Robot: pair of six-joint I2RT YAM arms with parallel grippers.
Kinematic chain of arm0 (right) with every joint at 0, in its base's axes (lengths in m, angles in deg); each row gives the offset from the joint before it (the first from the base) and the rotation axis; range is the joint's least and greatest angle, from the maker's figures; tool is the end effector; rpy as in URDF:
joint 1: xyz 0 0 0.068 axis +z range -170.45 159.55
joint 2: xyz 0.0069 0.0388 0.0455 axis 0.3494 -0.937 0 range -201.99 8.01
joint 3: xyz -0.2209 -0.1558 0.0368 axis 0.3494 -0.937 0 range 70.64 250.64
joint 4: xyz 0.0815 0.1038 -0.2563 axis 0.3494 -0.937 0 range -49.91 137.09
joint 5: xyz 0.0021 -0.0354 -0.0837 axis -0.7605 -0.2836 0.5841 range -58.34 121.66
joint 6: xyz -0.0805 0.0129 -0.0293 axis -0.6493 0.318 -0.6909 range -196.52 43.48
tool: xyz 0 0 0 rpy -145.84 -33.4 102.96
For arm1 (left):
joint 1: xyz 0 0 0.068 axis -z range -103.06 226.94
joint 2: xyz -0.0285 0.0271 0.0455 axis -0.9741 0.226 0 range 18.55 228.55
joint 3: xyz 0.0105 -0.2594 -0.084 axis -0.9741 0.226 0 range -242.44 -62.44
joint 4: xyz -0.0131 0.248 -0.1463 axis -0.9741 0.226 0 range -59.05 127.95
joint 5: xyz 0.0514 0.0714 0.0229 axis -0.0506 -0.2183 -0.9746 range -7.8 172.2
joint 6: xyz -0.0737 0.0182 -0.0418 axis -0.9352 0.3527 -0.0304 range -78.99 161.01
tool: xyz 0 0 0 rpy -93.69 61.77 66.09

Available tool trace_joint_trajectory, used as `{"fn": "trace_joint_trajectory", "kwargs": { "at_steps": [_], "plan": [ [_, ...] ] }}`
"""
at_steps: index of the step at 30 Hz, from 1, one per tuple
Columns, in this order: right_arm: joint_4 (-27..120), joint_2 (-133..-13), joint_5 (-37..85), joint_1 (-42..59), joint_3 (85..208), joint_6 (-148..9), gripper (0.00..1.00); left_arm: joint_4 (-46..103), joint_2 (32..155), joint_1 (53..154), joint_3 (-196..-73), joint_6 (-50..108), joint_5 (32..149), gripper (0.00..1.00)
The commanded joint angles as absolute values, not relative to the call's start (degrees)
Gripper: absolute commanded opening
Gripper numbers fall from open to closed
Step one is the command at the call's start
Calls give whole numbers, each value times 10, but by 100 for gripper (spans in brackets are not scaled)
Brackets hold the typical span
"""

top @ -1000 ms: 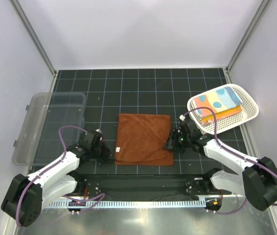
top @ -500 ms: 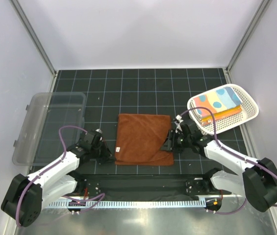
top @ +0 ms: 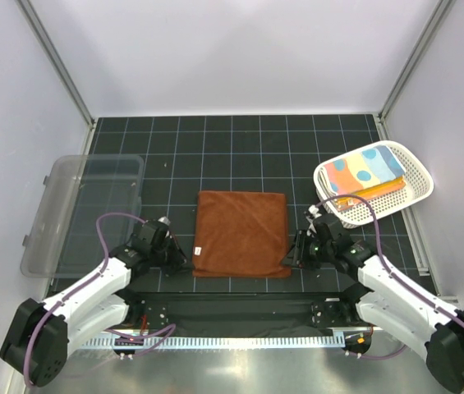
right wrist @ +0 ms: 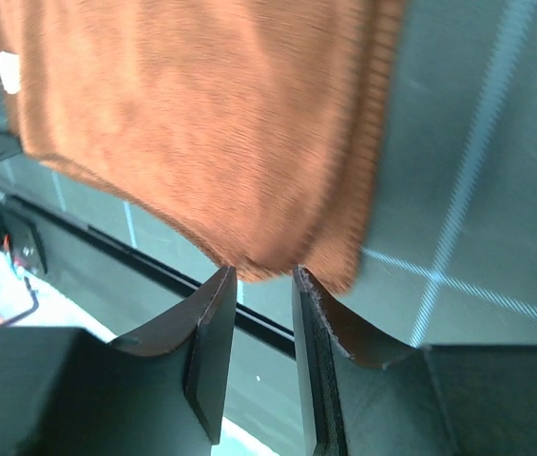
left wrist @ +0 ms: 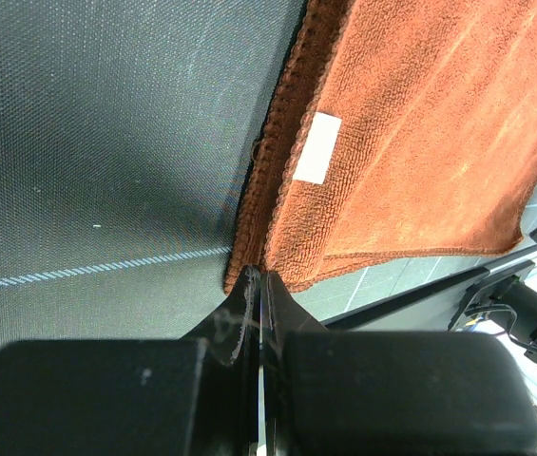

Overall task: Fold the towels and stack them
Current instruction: Fold the towel

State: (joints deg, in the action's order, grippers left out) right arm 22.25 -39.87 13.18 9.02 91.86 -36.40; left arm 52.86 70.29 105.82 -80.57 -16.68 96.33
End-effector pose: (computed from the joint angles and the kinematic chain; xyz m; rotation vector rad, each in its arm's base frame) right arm 0.1670 0.1223 0.1254 0.0953 2.6347 0.8759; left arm 0.1672 -0.1137 0.0972 -0.5815 2.6884 -0.8325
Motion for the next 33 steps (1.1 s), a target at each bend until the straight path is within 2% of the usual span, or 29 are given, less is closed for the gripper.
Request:
{"fn": "trace_joint_trajectory", "kwargs": {
  "at_steps": [1, 6, 13, 19, 33],
  "plan": [
    [132, -365, 202, 93, 960, -329, 38, 515, 695, 1062, -802, -170, 973, 0],
    [110, -373, 235, 92, 979, -283, 41, 515, 686, 1062, -799, -173, 975, 0],
    [182, -359, 194, 95, 930, -140, 40, 516, 672, 1062, -791, -176, 974, 0],
    [207, -345, 184, 97, 912, -57, 44, 516, 668, 1063, -792, -177, 977, 0],
    [203, -445, 165, 98, 927, -16, 39, 516, 656, 1063, -793, -181, 979, 0]
  ]
}}
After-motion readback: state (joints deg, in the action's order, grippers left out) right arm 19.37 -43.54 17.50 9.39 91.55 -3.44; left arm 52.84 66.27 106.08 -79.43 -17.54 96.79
